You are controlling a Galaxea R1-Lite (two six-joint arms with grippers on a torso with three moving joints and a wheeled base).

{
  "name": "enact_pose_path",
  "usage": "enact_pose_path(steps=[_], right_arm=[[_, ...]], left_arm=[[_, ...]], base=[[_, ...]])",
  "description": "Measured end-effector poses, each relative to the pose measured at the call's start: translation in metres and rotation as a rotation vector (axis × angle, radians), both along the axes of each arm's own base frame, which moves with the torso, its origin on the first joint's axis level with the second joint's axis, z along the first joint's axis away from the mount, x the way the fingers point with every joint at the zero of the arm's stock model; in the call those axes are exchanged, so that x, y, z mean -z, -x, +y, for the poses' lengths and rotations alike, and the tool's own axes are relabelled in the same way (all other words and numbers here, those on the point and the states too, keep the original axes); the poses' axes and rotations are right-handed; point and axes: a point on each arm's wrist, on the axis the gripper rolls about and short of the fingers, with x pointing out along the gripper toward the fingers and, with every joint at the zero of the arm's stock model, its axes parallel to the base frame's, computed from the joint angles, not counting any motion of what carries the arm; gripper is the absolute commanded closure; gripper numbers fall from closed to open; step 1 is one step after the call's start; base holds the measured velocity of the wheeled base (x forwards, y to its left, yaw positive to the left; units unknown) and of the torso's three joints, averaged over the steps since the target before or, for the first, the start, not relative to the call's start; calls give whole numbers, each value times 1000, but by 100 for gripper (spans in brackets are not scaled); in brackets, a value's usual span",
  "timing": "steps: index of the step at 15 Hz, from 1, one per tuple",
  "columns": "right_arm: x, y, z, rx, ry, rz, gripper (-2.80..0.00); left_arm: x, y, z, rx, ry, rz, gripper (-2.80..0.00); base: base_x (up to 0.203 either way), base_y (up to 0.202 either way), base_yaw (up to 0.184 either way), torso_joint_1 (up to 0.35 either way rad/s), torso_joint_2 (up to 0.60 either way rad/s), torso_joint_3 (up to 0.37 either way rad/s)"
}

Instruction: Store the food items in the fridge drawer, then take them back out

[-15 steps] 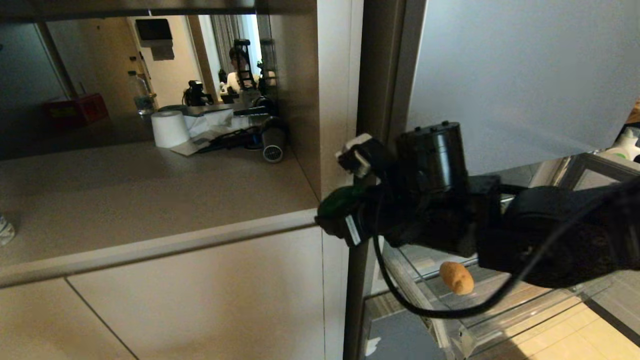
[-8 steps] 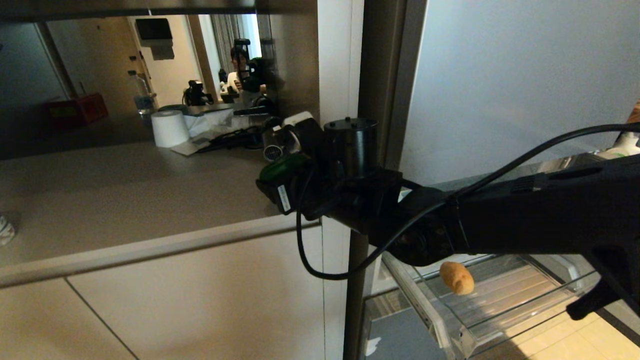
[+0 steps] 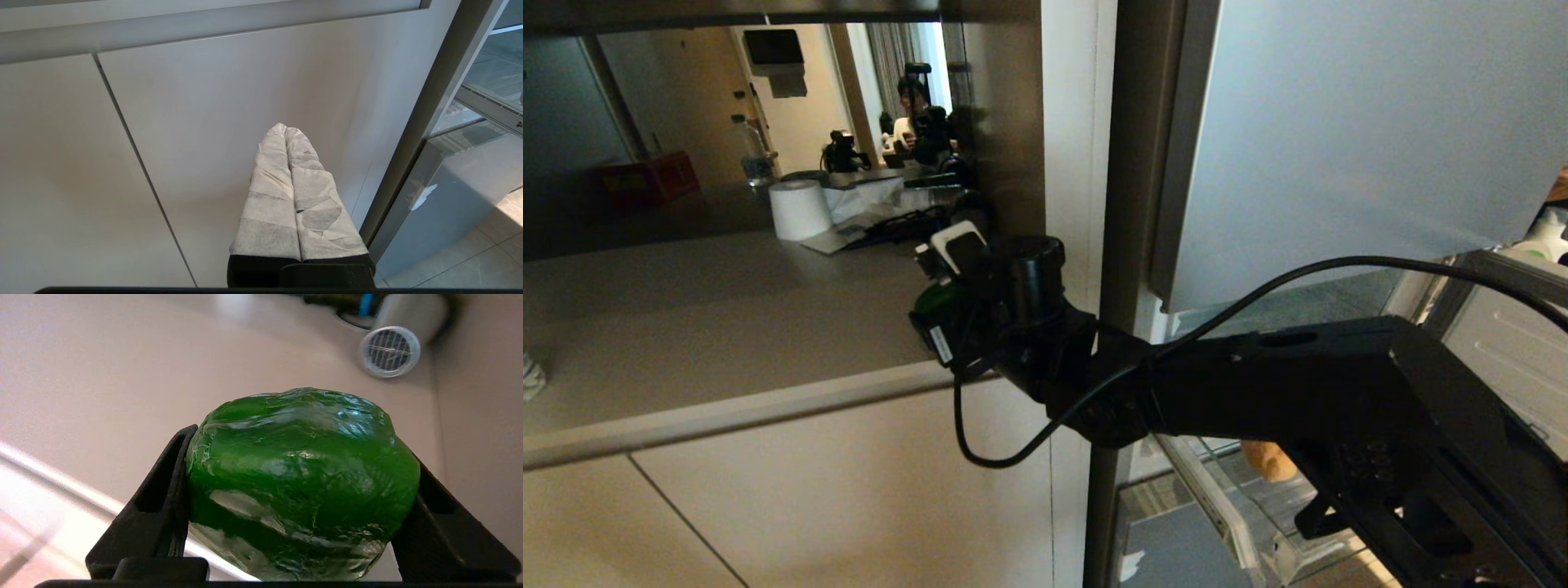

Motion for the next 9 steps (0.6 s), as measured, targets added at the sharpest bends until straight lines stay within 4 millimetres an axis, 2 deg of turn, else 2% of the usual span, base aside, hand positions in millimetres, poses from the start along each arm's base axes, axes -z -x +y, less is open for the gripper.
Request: enact_pose_path(steps=[8, 9], right_arm=[[17, -10, 6, 46, -54, -74, 0], [19, -12, 6, 48, -44, -81, -280]], left_arm=[[0, 0, 0, 0, 0, 0, 0], [0, 0, 0, 0, 0, 0, 0]], base=[[0, 0, 0, 0, 0, 0], [0, 0, 0, 0, 0, 0]])
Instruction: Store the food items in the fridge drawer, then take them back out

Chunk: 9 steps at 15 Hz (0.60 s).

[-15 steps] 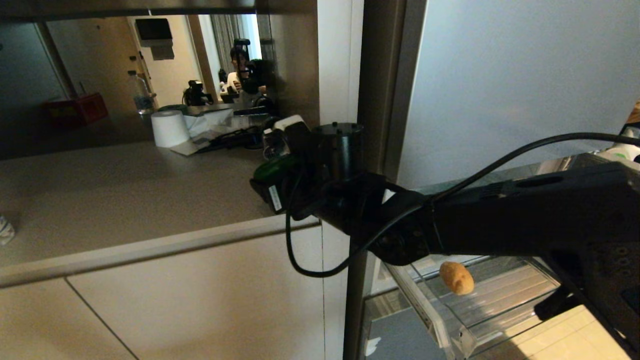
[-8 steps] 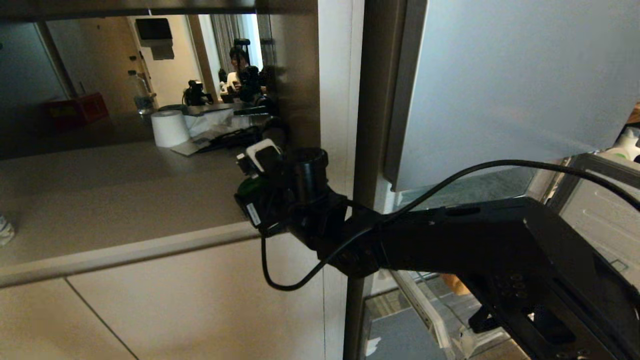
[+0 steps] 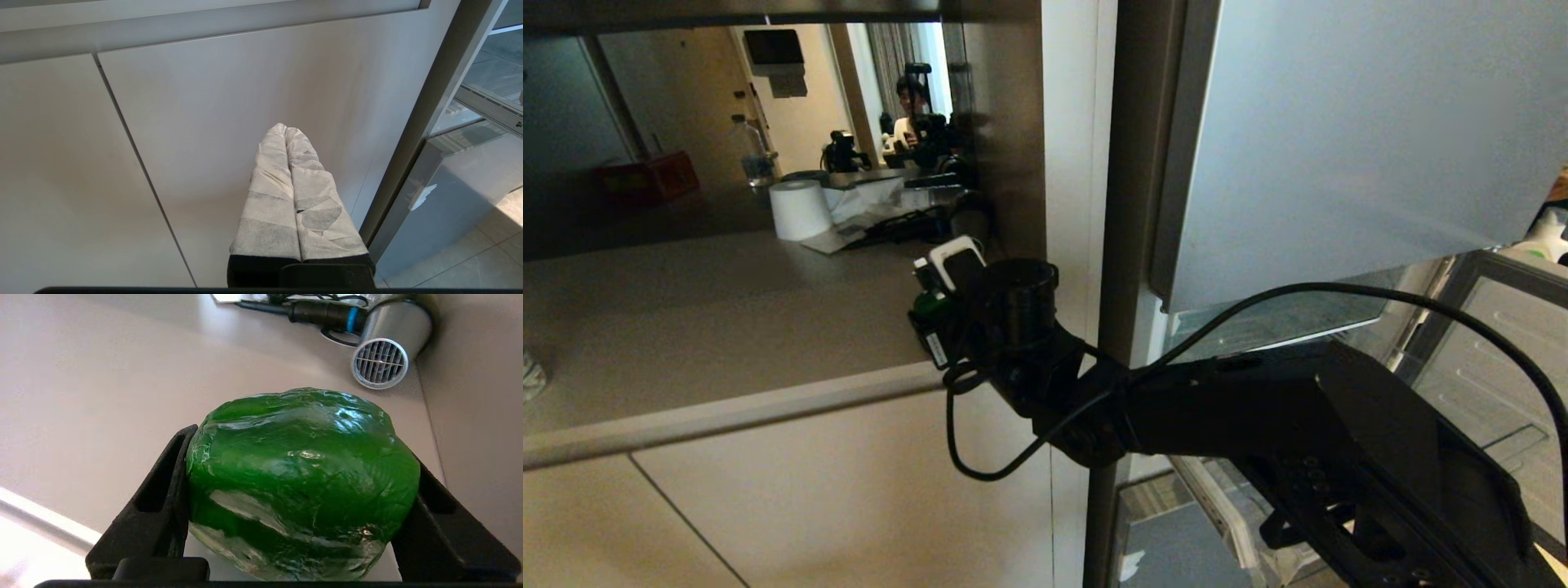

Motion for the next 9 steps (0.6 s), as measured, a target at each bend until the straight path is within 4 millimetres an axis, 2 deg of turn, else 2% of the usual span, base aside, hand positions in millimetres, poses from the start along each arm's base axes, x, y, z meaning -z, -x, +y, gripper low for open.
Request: enact_pose_path(steps=[5, 9], right_arm=[[5, -1, 1, 5, 15, -2, -280], [0, 1, 1, 9, 11, -6, -280]], left_arm=[[0, 0, 0, 0, 0, 0, 0], [0, 0, 0, 0, 0, 0, 0]], base=[[0, 0, 0, 0, 0, 0], [0, 0, 0, 0, 0, 0]])
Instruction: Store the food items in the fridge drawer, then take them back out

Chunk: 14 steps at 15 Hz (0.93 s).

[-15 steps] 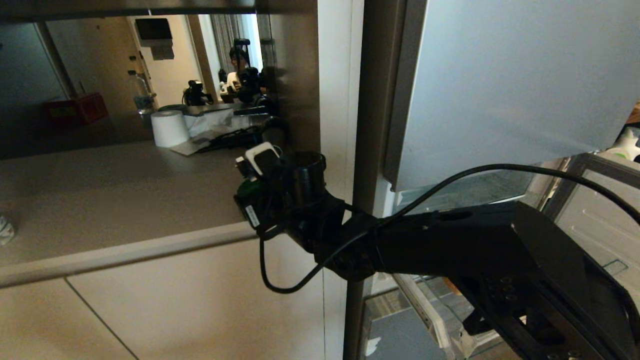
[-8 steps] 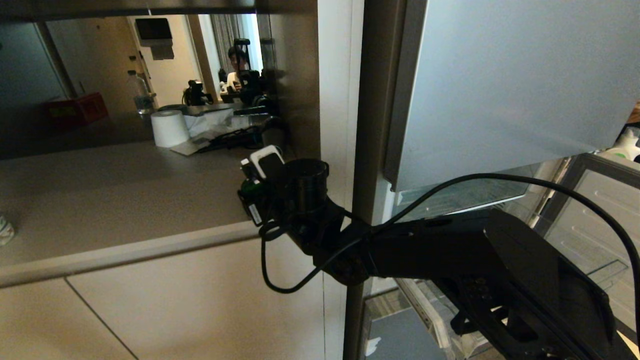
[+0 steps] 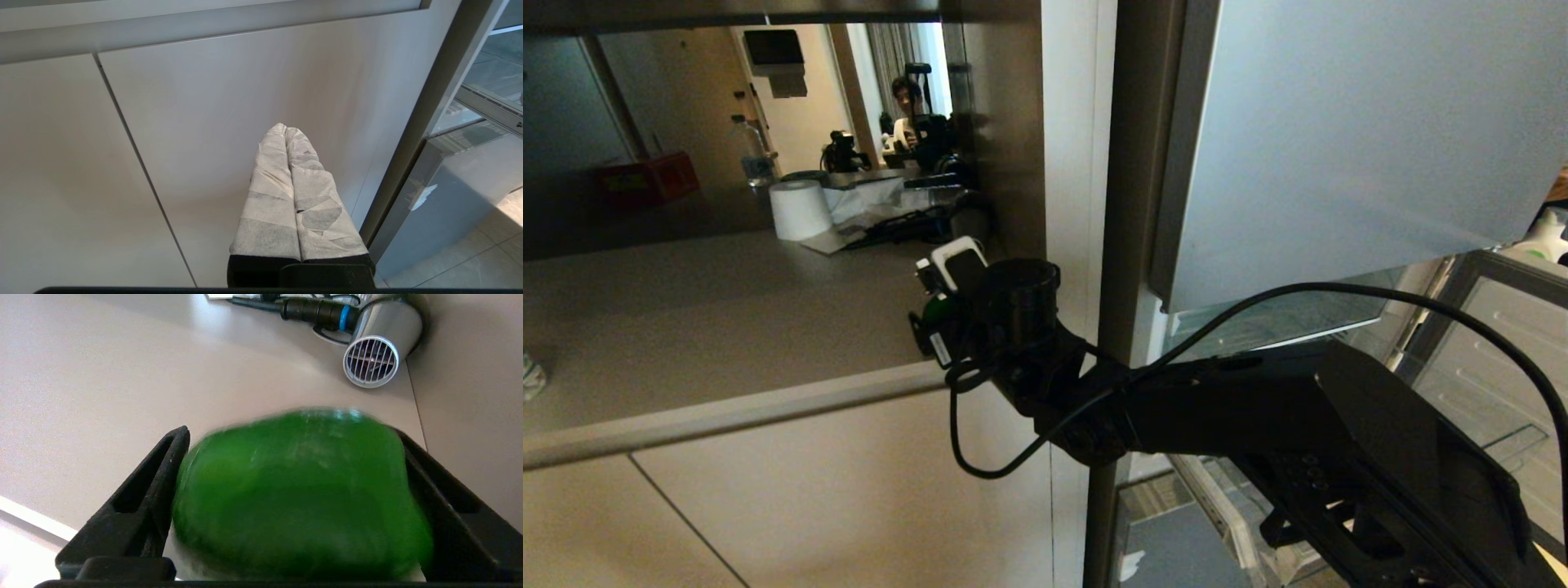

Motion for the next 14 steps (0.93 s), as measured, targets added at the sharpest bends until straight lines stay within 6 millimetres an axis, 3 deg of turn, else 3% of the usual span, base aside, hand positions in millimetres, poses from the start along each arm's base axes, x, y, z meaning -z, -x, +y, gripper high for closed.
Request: enact_pose_path(steps=[5, 14], right_arm=[[-7, 3, -1, 0, -10, -10, -280], [-35, 37, 12, -18, -50, -35, -280]], left_arm=[[0, 0, 0, 0, 0, 0, 0], [0, 0, 0, 0, 0, 0, 0]], base=[[0, 0, 0, 0, 0, 0], [0, 0, 0, 0, 0, 0]])
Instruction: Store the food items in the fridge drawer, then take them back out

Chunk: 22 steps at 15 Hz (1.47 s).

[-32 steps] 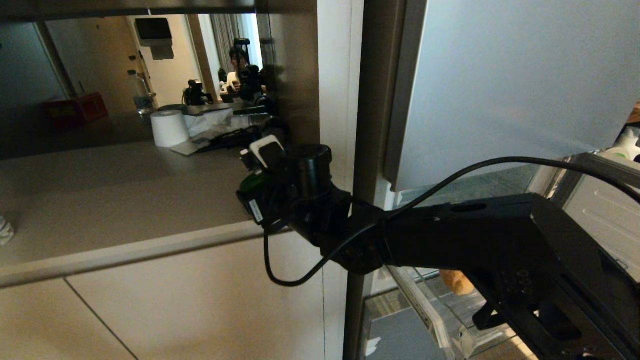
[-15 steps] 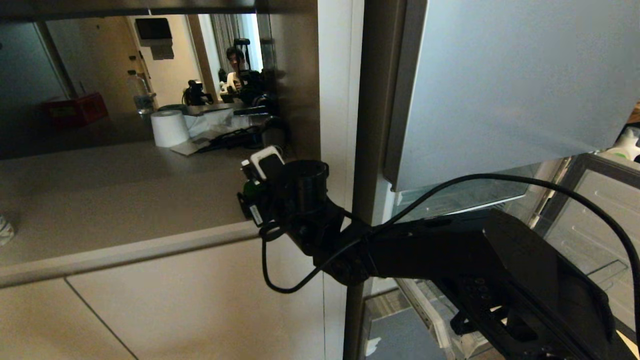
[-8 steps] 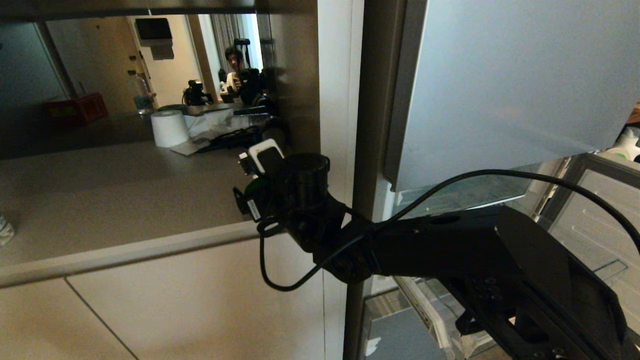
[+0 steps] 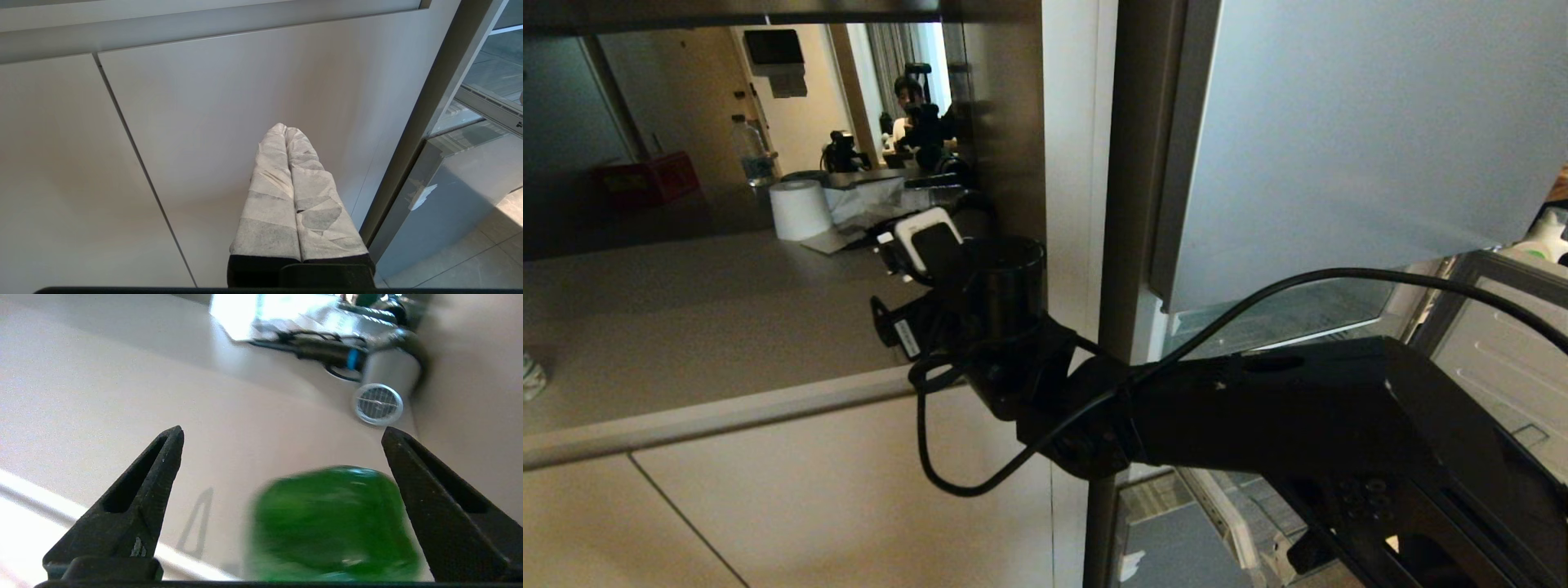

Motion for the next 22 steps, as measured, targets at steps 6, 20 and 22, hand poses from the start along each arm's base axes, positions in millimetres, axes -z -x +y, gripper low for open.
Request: enact_pose_path(steps=[6, 20, 22], right_arm=[[-25, 15, -11, 16, -24, -16, -280], [52, 148, -192, 61, 256, 273, 0], [67, 148, -221, 194, 249, 362, 0]], left_arm=[[0, 0, 0, 0, 0, 0, 0], [0, 0, 0, 0, 0, 0, 0], [0, 0, 0, 0, 0, 0, 0]], base=[[0, 0, 0, 0, 0, 0], [0, 0, 0, 0, 0, 0], [0, 0, 0, 0, 0, 0]])
